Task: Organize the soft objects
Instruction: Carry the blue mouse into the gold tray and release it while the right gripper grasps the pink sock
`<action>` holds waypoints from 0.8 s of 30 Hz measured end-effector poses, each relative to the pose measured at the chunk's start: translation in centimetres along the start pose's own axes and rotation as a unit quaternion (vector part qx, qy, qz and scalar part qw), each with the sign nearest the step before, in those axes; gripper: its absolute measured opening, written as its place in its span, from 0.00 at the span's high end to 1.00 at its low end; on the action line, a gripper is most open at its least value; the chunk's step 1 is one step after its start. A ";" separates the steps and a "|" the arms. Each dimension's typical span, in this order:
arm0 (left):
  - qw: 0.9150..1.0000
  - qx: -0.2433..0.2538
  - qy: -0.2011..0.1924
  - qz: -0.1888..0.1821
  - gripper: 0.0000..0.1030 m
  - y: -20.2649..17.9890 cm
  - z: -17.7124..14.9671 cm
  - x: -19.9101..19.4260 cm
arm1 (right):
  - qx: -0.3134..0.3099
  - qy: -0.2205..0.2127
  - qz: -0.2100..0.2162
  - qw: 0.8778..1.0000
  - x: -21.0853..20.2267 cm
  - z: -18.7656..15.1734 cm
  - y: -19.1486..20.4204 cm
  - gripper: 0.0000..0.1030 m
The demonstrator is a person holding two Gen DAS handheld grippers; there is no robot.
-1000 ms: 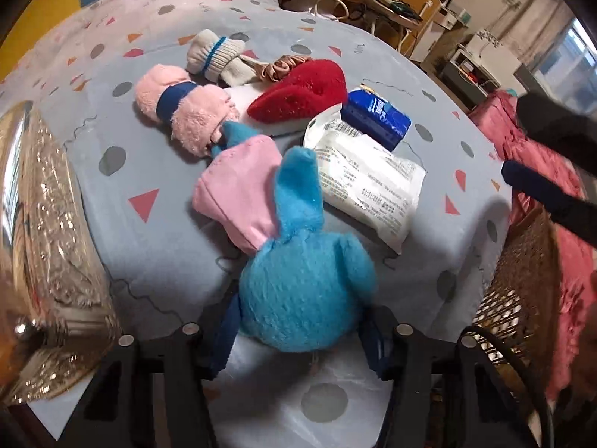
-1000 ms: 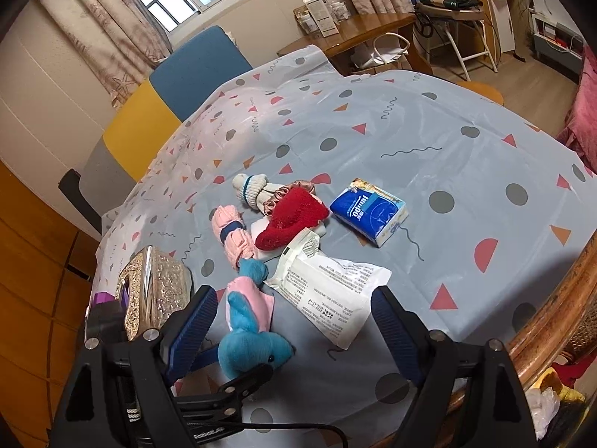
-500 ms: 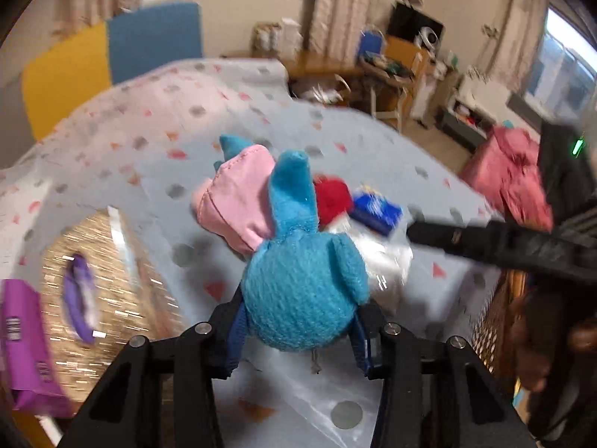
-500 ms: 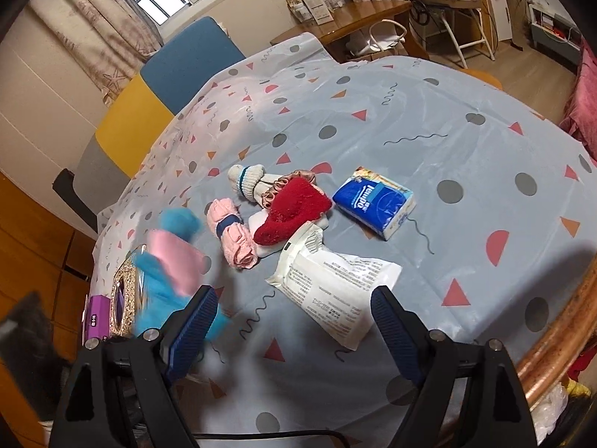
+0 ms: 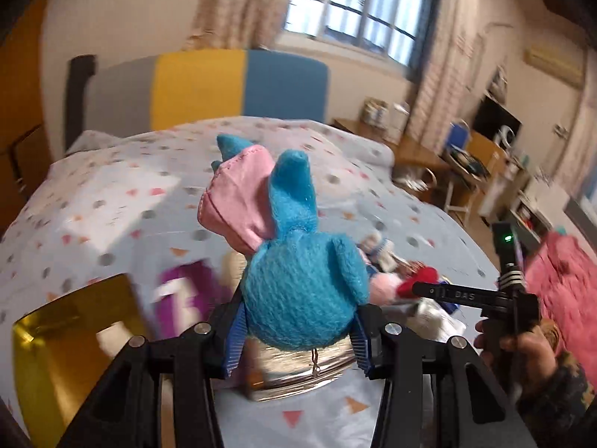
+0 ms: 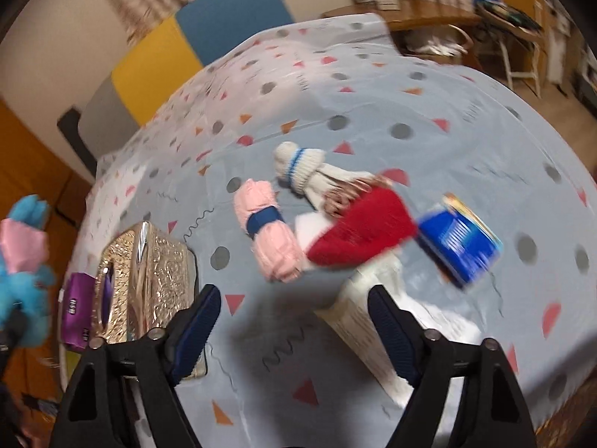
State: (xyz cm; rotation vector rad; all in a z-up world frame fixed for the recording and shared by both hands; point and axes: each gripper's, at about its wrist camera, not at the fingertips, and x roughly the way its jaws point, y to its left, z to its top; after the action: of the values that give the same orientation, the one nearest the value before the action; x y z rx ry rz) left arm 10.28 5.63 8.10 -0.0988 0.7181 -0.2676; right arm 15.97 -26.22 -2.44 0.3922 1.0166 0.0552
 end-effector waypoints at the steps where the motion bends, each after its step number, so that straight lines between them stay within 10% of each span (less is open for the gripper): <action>1: 1.000 -0.009 -0.002 0.005 0.53 0.9 -0.2 -0.5 | -0.008 0.004 -0.004 1.000 0.6 0.3 0.4 0.25; 24: 0.966 -0.176 0.050 0.185 0.48 19.0 -10.6 -3.2 | -0.107 0.007 -0.019 0.994 4.9 2.0 5.6 0.45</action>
State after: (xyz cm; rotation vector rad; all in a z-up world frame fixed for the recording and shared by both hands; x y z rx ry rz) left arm 4.91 24.77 -1.19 -0.2874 0.8636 0.2169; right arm 21.05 -20.52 -3.62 0.1769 1.0200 0.1307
